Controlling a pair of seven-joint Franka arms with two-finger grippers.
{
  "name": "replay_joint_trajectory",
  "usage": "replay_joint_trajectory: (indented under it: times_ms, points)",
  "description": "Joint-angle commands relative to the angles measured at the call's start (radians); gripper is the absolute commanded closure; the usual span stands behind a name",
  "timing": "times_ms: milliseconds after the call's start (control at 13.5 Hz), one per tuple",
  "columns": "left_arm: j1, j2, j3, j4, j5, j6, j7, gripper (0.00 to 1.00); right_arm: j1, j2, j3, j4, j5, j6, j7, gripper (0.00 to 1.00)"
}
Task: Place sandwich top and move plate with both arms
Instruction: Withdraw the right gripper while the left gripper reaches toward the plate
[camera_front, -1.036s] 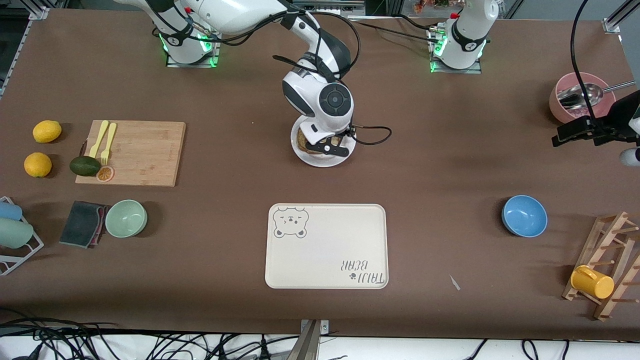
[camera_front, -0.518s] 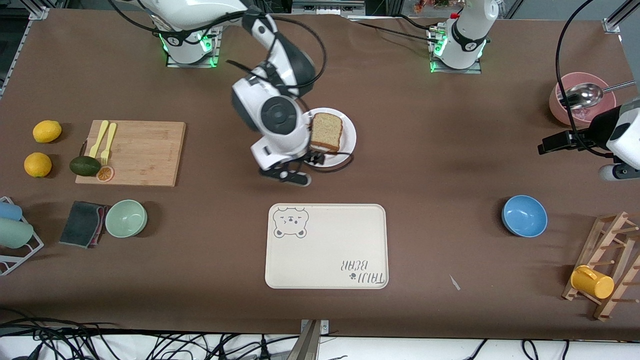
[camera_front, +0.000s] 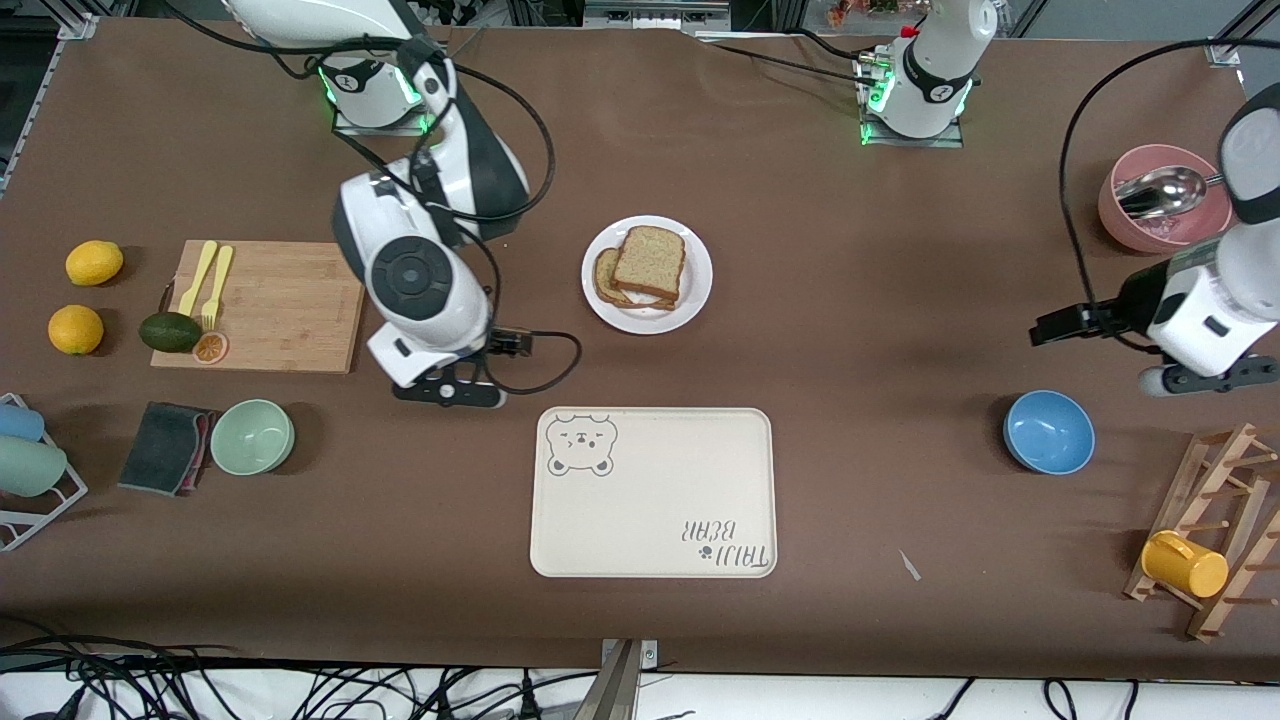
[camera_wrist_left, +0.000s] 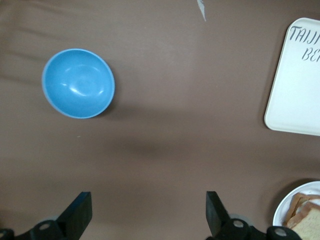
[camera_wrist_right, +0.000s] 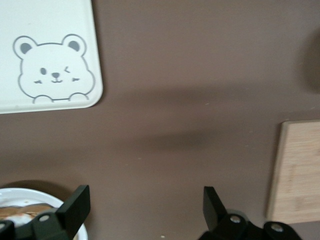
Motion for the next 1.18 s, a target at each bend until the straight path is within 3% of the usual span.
replay_joint_trajectory:
  times_ms: [0,148,444,518,740,814,962,1036,1109]
  points:
    - [0.005,-0.034,-0.023,-0.162,-0.094,0.16,-0.013,0.0,0.012,-0.124,-0.06,-0.175,0.012,0.064,-0.101,0.0]
    - [-0.003,-0.021,-0.032,-0.213,-0.177,0.234,-0.011,0.0,0.012,-0.207,-0.103,-0.285,0.012,0.17,-0.167,0.0]
    - [-0.034,-0.008,-0.055,-0.332,-0.297,0.395,0.004,0.0,-0.016,-0.305,-0.125,-0.344,0.013,0.165,-0.217,0.0]
    - [-0.055,0.008,-0.055,-0.34,-0.306,0.42,0.004,0.0,-0.022,-0.328,-0.137,-0.357,0.013,0.165,-0.255,0.0]
    - [-0.06,0.08,-0.093,-0.34,-0.49,0.463,0.024,0.0,-0.065,-0.384,-0.151,-0.381,0.013,0.164,-0.303,0.0]
    - [-0.061,0.097,-0.104,-0.34,-0.507,0.475,0.031,0.0,-0.129,-0.402,-0.095,-0.384,0.015,0.162,-0.309,0.0]
    - [-0.063,0.143,-0.151,-0.34,-0.524,0.51,0.045,0.0,-0.381,-0.433,0.153,-0.364,0.013,0.106,-0.302,0.0]
    - [-0.069,0.169,-0.17,-0.34,-0.556,0.521,0.067,0.0,-0.474,-0.436,0.23,-0.333,0.013,0.086,-0.282,0.0]
    - [-0.077,0.194,-0.179,-0.34,-0.602,0.529,0.137,0.0,-0.502,-0.432,0.24,-0.321,0.012,0.083,-0.283,0.0]
